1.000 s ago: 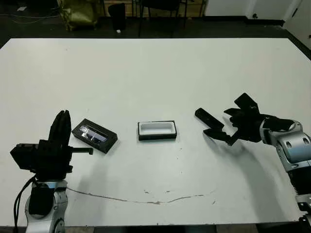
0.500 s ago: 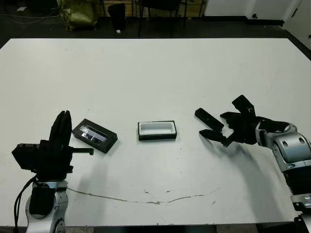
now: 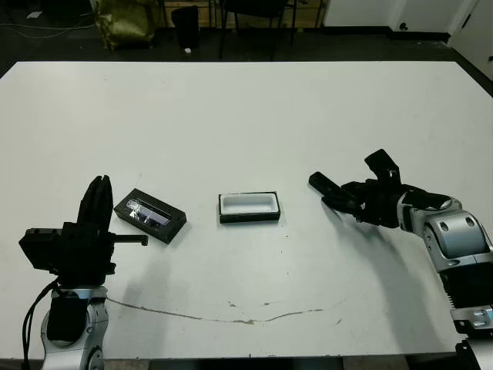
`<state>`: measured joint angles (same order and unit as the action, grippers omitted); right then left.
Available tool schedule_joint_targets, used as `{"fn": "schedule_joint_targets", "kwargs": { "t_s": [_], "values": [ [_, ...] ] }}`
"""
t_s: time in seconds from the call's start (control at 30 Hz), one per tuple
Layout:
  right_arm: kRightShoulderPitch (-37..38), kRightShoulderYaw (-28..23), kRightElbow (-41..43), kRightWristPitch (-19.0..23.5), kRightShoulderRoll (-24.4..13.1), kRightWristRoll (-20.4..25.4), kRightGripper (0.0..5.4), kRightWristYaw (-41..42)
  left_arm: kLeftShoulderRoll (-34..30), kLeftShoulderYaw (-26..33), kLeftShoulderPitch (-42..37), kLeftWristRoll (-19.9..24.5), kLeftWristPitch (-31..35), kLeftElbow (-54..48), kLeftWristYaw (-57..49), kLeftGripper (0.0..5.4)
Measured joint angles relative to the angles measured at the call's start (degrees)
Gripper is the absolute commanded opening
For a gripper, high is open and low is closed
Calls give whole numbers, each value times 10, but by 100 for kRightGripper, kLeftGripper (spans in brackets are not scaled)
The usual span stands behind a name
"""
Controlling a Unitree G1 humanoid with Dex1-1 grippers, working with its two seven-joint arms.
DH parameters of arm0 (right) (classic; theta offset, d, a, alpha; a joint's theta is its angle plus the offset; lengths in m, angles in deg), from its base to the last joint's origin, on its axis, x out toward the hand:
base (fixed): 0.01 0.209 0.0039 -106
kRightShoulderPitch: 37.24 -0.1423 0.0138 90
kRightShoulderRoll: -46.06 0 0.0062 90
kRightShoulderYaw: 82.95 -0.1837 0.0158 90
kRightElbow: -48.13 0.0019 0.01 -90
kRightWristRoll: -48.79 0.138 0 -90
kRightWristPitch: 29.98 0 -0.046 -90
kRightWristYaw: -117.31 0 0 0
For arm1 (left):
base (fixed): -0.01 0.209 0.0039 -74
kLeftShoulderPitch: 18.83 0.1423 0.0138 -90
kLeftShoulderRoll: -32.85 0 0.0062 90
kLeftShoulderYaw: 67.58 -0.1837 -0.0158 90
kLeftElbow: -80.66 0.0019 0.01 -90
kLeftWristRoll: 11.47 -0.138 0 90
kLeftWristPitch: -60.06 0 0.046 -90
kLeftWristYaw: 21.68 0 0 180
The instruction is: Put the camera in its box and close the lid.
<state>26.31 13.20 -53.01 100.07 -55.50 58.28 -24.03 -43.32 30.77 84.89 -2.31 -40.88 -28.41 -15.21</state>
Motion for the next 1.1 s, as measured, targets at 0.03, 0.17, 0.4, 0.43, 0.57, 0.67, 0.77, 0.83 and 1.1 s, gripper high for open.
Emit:
{"fn": "schedule_joint_targets", "kwargs": {
  "t_s": [0.03,0.17,0.4,0.43,0.57,0.67,0.77,0.83,1.1],
  "values": [
    [0,-2,0,0,0,0,121,0,0,0,0,0,4,-2,0,0],
    [0,-7,-2,-2,0,1,68,0,0,0,1,-1,13,-8,-7,0],
    [0,-4,-7,-16,-4,0,66,11,1,0,1,-4,8,-8,-11,0],
    [0,-3,-7,-20,-5,-1,66,13,1,0,1,-4,8,-8,-12,0],
    [1,3,-4,-29,-11,-7,65,15,1,0,1,-3,4,-6,-11,0],
    [1,-4,10,-10,-12,-6,64,10,1,0,0,-2,1,-2,-11,0],
    [-3,-17,19,-22,-17,5,64,27,1,-1,0,-1,2,-2,-11,0],
    [-16,-28,20,-25,-18,14,64,38,1,-1,0,-2,2,-2,-11,0],
    [-126,-46,10,-31,-25,66,64,121,1,-4,2,0,2,-2,-11,0]
  ]
}}
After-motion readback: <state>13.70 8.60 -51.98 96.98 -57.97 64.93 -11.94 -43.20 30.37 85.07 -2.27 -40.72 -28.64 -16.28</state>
